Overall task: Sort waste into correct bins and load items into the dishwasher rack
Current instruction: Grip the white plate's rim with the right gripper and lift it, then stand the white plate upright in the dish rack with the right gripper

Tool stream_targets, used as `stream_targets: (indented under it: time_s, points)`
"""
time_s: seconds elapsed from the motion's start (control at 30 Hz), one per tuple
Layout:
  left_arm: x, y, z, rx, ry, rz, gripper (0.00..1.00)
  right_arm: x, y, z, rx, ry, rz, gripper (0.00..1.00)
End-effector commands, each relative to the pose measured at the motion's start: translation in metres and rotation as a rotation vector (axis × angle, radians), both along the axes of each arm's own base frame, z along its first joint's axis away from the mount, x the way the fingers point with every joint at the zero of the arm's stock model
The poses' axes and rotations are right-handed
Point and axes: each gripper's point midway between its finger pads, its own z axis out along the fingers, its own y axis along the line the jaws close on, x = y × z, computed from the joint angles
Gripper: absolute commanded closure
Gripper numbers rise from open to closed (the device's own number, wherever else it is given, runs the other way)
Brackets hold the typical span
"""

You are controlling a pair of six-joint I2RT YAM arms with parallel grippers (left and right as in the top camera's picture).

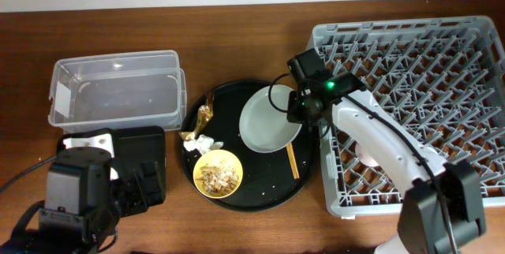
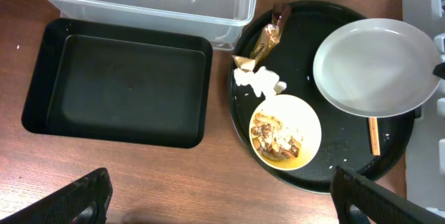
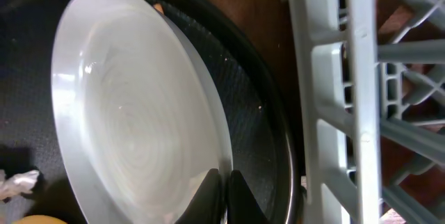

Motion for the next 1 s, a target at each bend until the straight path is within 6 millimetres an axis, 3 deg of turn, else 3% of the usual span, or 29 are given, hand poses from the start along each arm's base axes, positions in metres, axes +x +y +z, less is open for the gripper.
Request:
stream_targets:
  time_s: [0.0, 0.07, 0.1, 0.13, 0.17, 0.23, 0.33, 0.43, 0.47, 0.5, 0.57, 0.63, 0.77, 0.87, 0.9, 0.97]
  points:
    - [0.000, 0.003, 0.002, 0.005, -0.009, 0.020, 0.00, 0.008, -0.011, 0.075, 0.041, -0.202, 0.031, 0.96]
    - [0.000, 0.003, 0.002, 0.005, -0.009, 0.020, 0.00, -0.001, -0.019, 0.127, 0.058, -0.352, 0.081, 0.96]
    - [0.000, 0.003, 0.002, 0.005, -0.009, 0.020, 0.00, -0.005, -0.023, 0.138, 0.037, -0.383, 0.097, 0.96]
    - [0.000, 0.003, 0.002, 0.005, -0.009, 0.020, 0.00, -0.006, -0.039, 0.145, -0.035, -0.413, 0.067, 0.96]
    - [0.000, 0.003, 0.002, 0.005, -0.009, 0.020, 0.00, -0.009, -0.070, 0.154, -0.172, -0.447, -0.015, 0.96]
    - [0.000, 0.003, 0.002, 0.005, -0.009, 0.020, 0.00, -0.014, -0.104, 0.167, -0.304, -0.480, -0.108, 0.96]
    - [0.000, 0.003, 0.002, 0.005, -0.009, 0.020, 0.00, -0.021, -0.188, 0.194, -0.553, -0.528, -0.372, 0.96]
    - [0.000, 0.003, 0.003, 0.005, -0.009, 0.020, 0.00, -0.021, -0.231, 0.201, -0.617, -0.523, -0.466, 0.96]
    - [0.000, 0.003, 0.002, 0.005, -0.009, 0.020, 0.00, -0.017, -0.232, 0.198, -0.584, -0.518, -0.446, 0.96]
    - [0.000, 0.003, 0.002, 0.005, -0.009, 0.020, 0.00, -0.013, -0.228, 0.193, -0.529, -0.510, -0.421, 0.96]
    - [0.000, 0.003, 0.003, 0.005, -0.009, 0.020, 0.00, -0.001, -0.180, 0.174, -0.318, -0.481, -0.172, 0.96]
    - [0.000, 0.003, 0.003, 0.005, -0.009, 0.020, 0.00, -0.006, -0.118, 0.156, -0.063, -0.415, 0.042, 0.96]
    - [0.000, 0.003, 0.002, 0.005, -0.009, 0.020, 0.00, -0.038, -0.037, 0.124, 0.153, -0.228, 0.298, 0.53]
    - [0.000, 0.003, 0.003, 0.005, -0.009, 0.020, 0.00, -0.056, 0.004, 0.074, 0.154, -0.001, 0.296, 0.45]
    - [0.000, 0.003, 0.002, 0.005, -0.009, 0.020, 0.00, -0.056, 0.009, 0.063, 0.145, 0.036, 0.280, 0.45]
    - [0.000, 0.003, 0.002, 0.005, -0.009, 0.020, 0.00, -0.050, 0.016, 0.016, 0.085, 0.165, 0.215, 0.45]
